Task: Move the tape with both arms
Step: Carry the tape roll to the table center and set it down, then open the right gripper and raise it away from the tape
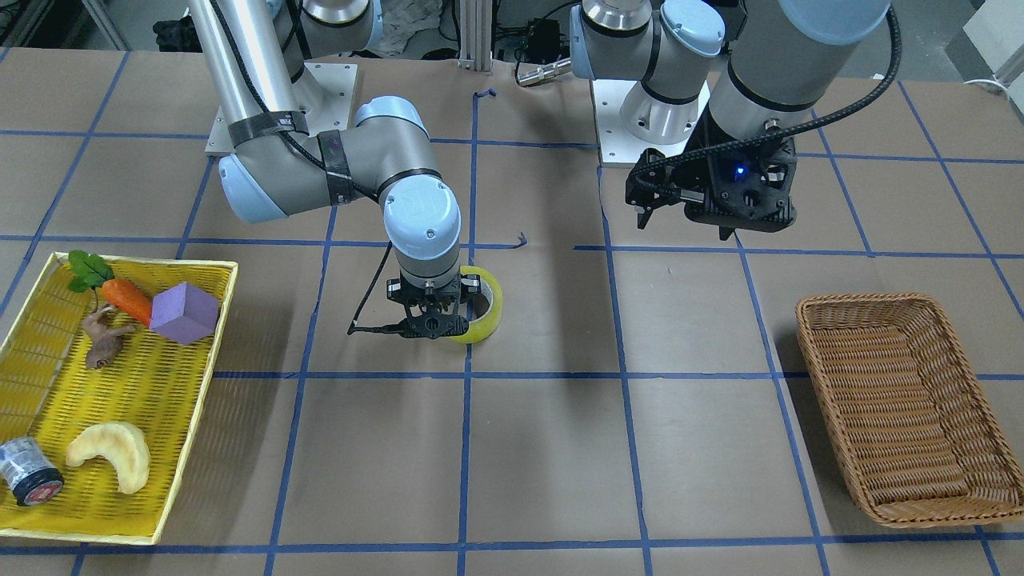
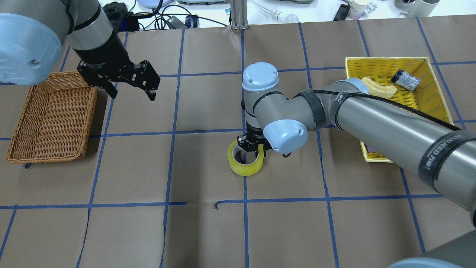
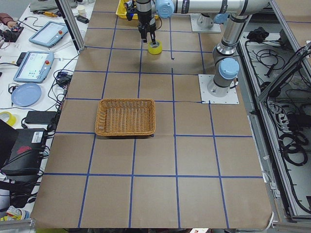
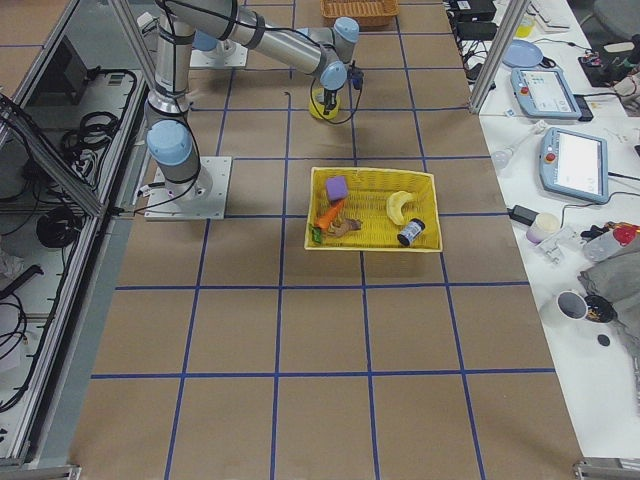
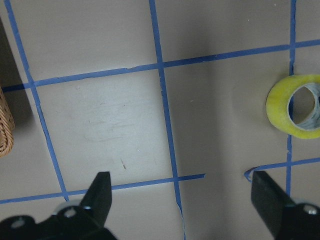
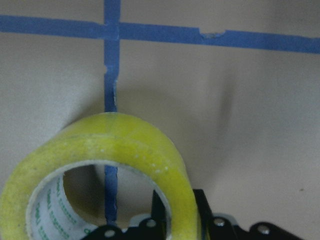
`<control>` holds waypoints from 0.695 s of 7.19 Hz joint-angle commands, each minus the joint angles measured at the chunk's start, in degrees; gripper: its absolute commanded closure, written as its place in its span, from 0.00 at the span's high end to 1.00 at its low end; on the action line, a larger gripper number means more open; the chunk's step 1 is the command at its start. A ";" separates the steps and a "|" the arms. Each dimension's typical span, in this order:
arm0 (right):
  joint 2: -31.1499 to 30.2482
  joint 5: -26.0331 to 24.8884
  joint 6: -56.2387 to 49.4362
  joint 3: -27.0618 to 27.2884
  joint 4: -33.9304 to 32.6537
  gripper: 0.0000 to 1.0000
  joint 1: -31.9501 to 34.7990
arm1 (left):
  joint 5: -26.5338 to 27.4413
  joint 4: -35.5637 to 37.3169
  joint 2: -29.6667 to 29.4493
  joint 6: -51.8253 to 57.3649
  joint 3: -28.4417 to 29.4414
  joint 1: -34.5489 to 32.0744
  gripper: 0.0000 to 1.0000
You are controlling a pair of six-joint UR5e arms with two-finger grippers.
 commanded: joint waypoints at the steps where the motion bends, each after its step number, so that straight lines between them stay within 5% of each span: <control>1: 0.21 -0.04 -0.02 0.03 -0.70 0.76 -0.02 | 0.00 0.03 0.00 -0.07 0.00 0.00 1.00; 2: 0.12 -0.04 0.15 -0.84 -0.53 0.96 -0.02 | 0.00 0.03 0.00 -0.07 0.00 0.00 1.00; 4: -0.76 -0.74 0.07 -6.96 0.95 1.00 -1.25 | 0.00 0.03 0.09 -0.76 0.00 -0.09 1.00; 5: -1.46 -0.74 -0.02 -11.27 6.80 1.00 -2.30 | -0.09 0.12 0.18 -0.86 0.00 -0.09 1.00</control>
